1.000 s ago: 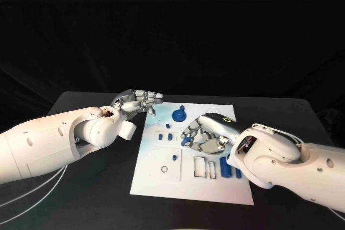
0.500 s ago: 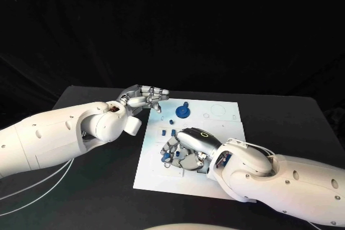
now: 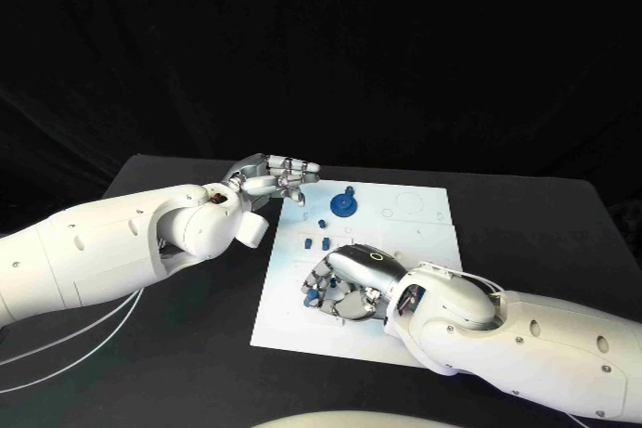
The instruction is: Assemble the parts on the task board
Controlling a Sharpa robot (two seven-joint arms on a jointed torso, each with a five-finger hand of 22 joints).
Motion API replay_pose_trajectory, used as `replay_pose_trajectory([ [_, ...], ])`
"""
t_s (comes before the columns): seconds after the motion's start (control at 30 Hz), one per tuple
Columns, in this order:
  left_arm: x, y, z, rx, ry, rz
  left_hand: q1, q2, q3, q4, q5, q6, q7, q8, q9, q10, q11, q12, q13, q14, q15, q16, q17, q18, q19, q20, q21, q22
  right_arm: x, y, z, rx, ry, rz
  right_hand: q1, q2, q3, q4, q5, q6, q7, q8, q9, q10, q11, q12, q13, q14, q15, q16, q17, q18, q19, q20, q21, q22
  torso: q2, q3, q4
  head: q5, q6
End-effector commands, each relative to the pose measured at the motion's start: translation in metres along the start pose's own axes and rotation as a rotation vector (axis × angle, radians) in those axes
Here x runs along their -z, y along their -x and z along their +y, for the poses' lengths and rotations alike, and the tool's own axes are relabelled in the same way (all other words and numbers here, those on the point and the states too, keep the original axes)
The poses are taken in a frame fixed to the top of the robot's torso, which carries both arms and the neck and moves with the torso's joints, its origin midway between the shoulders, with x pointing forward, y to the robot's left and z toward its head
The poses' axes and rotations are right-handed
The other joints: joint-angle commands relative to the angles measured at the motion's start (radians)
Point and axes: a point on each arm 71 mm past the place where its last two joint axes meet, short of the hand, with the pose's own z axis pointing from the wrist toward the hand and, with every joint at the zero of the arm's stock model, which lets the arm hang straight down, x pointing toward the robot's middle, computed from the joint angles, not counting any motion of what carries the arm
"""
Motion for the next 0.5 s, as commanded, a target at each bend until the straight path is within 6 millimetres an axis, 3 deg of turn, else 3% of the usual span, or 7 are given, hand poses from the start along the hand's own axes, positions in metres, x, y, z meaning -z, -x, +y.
replay_pose_trajectory([
  [0.03,-0.0005,-0.0026,-0.0008,0.003,-0.008,0.021,0.001,0.007,0.0,-0.005,0.003,-0.008,0.0,-0.003,-0.001,-0.007,-0.001,0.003,0.001,-0.005,0.001,-0.003,-0.001,0.014,-0.008,0.0,-0.007,-0.002,-0.0002,-0.0039,-0.0015,0.055,-0.014,0.042,-0.01,-0.002,0.0,0.005,0.006,0.003,0.003,0.006,0.016,-0.004,0.0,-0.006,-0.001,0.025,0.004,0.007,0.004,-0.015,-0.001,-0.002,0.001,0.064,0.001,-0.0002,-0.0006,0.003,-0.005],
  [0.17,-0.0006,-0.0027,-0.0008,0.003,-0.008,0.021,0.001,0.007,0.0,-0.005,0.003,-0.008,0.0,-0.003,-0.001,-0.007,-0.001,0.003,0.001,-0.005,0.001,-0.003,-0.001,0.014,-0.008,0.0,-0.007,-0.002,0.0007,-0.0039,-0.0044,0.075,-0.032,0.044,-0.01,-0.002,0.0,0.005,0.006,0.003,0.003,0.006,0.016,-0.004,0.001,-0.006,0.0,0.025,0.004,0.009,0.006,-0.016,0.0,-0.001,0.004,0.066,0.0,-0.001,-0.0013,-0.002,-0.002],
  [0.37,-0.0005,-0.0024,-0.0007,0.003,-0.007,0.02,0.001,0.007,0.0,-0.005,0.003,-0.008,0.0,-0.003,-0.001,-0.007,-0.001,0.003,0.001,-0.005,0.001,-0.003,-0.001,0.014,-0.008,0.0,-0.007,-0.002,0.0017,-0.0044,-0.0072,0.084,-0.048,0.054,-0.009,0.0,0.001,0.004,0.009,0.003,0.003,0.006,0.017,-0.004,0.0,-0.006,0.0,0.026,0.004,0.011,0.008,-0.016,0.001,-0.001,0.005,0.067,0.0,0.0005,-0.0009,0.006,0.001],
  [0.5,-0.0007,-0.002,-0.0006,0.003,-0.007,0.019,0.001,0.007,0.0,-0.005,0.003,-0.008,0.0,-0.003,-0.001,-0.007,-0.001,0.003,0.001,-0.005,0.001,-0.003,-0.001,0.014,-0.008,0.0,-0.007,-0.002,-0.0001,-0.0059,-0.0076,0.093,-0.059,0.069,-0.009,0.0,0.001,0.004,0.01,0.003,0.003,0.006,0.017,-0.004,0.0,-0.006,0.0,0.026,0.004,0.013,0.01,-0.016,0.002,-0.001,0.007,0.068,-0.001,0.0008,-0.0011,0.007,-0.005],
])
